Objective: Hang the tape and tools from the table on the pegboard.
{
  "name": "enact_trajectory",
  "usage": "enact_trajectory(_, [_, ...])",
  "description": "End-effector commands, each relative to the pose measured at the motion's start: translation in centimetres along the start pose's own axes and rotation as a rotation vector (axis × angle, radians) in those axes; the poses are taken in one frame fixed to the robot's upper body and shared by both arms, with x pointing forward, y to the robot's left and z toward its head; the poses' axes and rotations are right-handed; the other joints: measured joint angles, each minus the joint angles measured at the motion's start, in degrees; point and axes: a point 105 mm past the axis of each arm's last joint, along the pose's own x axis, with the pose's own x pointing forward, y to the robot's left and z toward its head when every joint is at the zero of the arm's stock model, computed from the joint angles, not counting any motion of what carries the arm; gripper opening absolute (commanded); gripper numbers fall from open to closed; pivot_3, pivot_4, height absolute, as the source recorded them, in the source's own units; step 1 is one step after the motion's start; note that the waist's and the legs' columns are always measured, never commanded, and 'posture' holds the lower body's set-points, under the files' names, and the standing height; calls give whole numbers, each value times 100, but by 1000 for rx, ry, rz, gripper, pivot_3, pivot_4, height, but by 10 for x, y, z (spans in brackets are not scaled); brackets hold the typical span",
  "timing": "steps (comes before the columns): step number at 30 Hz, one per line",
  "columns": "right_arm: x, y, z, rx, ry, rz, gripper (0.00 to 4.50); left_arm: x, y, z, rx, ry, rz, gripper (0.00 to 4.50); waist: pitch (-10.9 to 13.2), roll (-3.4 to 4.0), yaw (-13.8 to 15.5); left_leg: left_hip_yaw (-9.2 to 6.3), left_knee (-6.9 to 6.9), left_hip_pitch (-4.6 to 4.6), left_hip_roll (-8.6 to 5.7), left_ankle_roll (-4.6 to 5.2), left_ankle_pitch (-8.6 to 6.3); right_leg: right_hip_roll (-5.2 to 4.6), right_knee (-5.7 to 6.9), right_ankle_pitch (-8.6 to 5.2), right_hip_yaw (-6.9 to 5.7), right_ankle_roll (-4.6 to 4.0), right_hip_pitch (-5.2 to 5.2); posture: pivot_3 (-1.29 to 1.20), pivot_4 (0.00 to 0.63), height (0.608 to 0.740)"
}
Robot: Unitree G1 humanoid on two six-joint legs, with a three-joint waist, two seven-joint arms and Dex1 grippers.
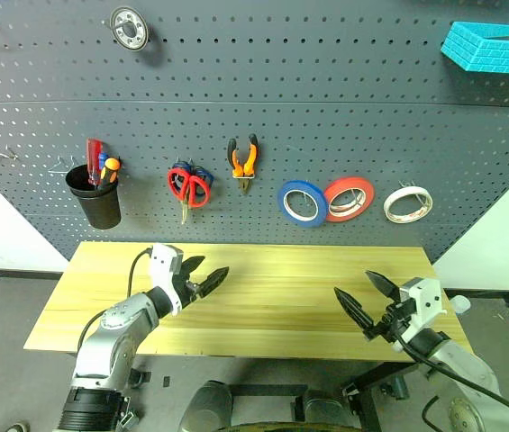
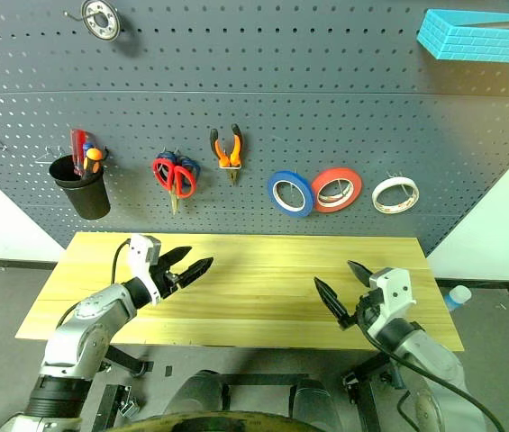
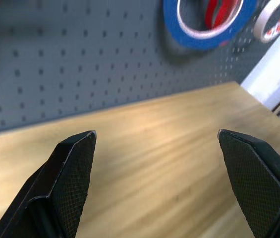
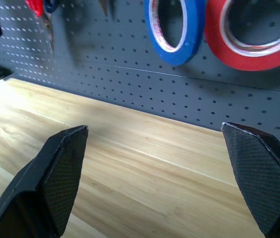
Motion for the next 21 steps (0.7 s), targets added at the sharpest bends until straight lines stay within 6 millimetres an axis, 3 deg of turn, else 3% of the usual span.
enact_trajectory(1, [3,5,15,-21,-62,16,4500,1,-6,15,51,-47,-29,4105,-1,1,-3,0,-1,0,0,0,0,0,-1,0,0,0,0,324,0,740])
enact_trajectory(21, [11,20,22,-31,-76,75,4500,11,-29,7,31,-17,-120,4105,-1,1,-12,0,-2,-2,0,0,0,0,-8,1,1,-1,-26,291,0,740])
